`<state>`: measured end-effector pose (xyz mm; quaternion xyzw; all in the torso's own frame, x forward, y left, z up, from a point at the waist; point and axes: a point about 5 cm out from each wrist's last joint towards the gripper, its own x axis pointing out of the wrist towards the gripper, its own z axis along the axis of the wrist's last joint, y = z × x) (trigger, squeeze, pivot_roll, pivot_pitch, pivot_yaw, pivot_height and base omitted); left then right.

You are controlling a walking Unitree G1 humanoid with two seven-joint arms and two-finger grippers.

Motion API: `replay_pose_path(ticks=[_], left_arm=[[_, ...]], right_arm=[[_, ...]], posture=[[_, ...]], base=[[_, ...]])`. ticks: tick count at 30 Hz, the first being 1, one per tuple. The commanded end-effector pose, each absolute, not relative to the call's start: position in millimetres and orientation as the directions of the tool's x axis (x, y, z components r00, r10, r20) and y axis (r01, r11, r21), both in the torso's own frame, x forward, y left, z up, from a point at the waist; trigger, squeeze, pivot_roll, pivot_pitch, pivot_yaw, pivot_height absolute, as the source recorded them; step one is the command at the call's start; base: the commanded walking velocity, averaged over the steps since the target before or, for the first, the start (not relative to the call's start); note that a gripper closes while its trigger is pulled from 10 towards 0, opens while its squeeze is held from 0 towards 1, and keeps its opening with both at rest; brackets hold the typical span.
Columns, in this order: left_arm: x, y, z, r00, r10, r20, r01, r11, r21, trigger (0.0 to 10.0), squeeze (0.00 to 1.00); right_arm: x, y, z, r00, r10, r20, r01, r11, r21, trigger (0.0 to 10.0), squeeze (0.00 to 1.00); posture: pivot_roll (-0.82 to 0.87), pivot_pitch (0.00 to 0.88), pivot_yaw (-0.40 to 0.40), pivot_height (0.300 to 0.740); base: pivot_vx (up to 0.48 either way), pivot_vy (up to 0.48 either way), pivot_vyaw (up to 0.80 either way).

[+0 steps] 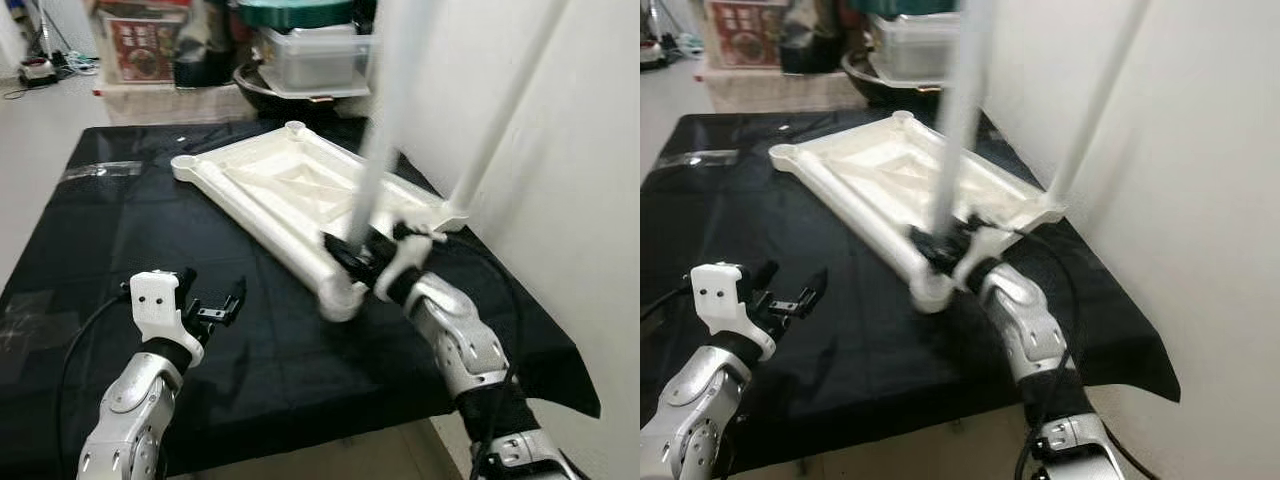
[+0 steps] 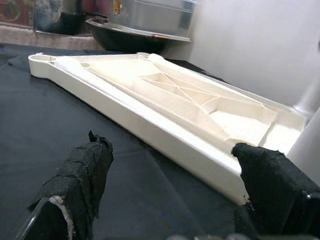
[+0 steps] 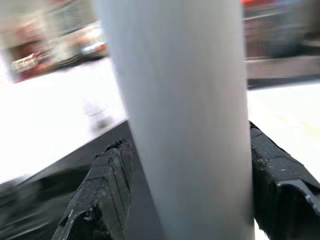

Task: Building children table

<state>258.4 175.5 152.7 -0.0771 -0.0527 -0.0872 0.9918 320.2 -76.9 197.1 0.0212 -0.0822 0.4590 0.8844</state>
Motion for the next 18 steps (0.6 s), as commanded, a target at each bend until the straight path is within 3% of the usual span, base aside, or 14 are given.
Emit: replay_pose_path(ticks=[1, 6, 12, 13, 14, 16, 17, 18], left_arm=[[259, 178, 152, 0.979, -0.171, 0.109, 0.186, 0.972, -0.141, 10.0, 0.00], [259, 177, 152, 0.979, -0.169, 0.111, 0.184, 0.973, -0.140, 10.0, 0.00], [259, 176, 153, 0.979, -0.169, 0.112, 0.184, 0.973, -0.142, 10.0, 0.00], [259, 175, 153, 0.979, -0.170, 0.113, 0.185, 0.972, -0.143, 10.0, 0.00], [259, 175, 153, 0.979, -0.171, 0.115, 0.187, 0.972, -0.144, 10.0, 0.00], [259, 175, 153, 0.978, -0.171, 0.116, 0.187, 0.972, -0.145, 10.0, 0.00], [258, 174, 154, 0.978, -0.171, 0.117, 0.187, 0.971, -0.146, 10.0, 0.00], [258, 174, 154, 0.978, -0.170, 0.118, 0.187, 0.971, -0.147, 10.0, 0.00]], right_arm=[[306, -61, 186, 0.419, 0.901, 0.108, -0.900, 0.428, -0.079, 10.0, 0.00], [308, -51, 171, 0.387, 0.921, 0.042, -0.913, 0.389, -0.126, 10.0, 0.00], [322, -50, 161, 0.456, 0.890, -0.003, -0.872, 0.446, -0.204, 10.0, 0.00], [328, -53, 161, 0.508, 0.861, 0.010, -0.844, 0.500, -0.196, 0.0, 0.00], [342, -65, 163, 0.665, 0.747, 0.017, -0.732, 0.656, -0.183, 0.0, 0.00], [350, -72, 164, 0.747, 0.665, 0.023, -0.651, 0.738, -0.179, 0.0, 0.00], [360, -87, 163, 0.866, 0.499, 0.018, -0.495, 0.862, -0.107, 0.0, 0.00], [365, -97, 161, 0.927, 0.374, -0.002, -0.374, 0.926, -0.056, 0.0, 0.00]], posture=[[0.10, 0.000, -0.097, 0.740], [0.12, 0.000, -0.105, 0.740], [0.12, 0.000, -0.109, 0.740], [0.12, 0.000, -0.111, 0.740], [0.11, 0.000, -0.112, 0.740], [0.11, 0.000, -0.112, 0.740], [0.11, 0.000, -0.113, 0.740], [0.11, 0.000, -0.113, 0.740]], base=[[0.000, 0.000, 0.00], [0.000, 0.000, 0.00], [0.000, 0.000, 0.00], [0.000, 0.000, 0.00], [0.000, 0.000, 0.00], [0.000, 0.000, 0.00], [0.000, 0.000, 0.00], [0.000, 0.000, 0.00]])
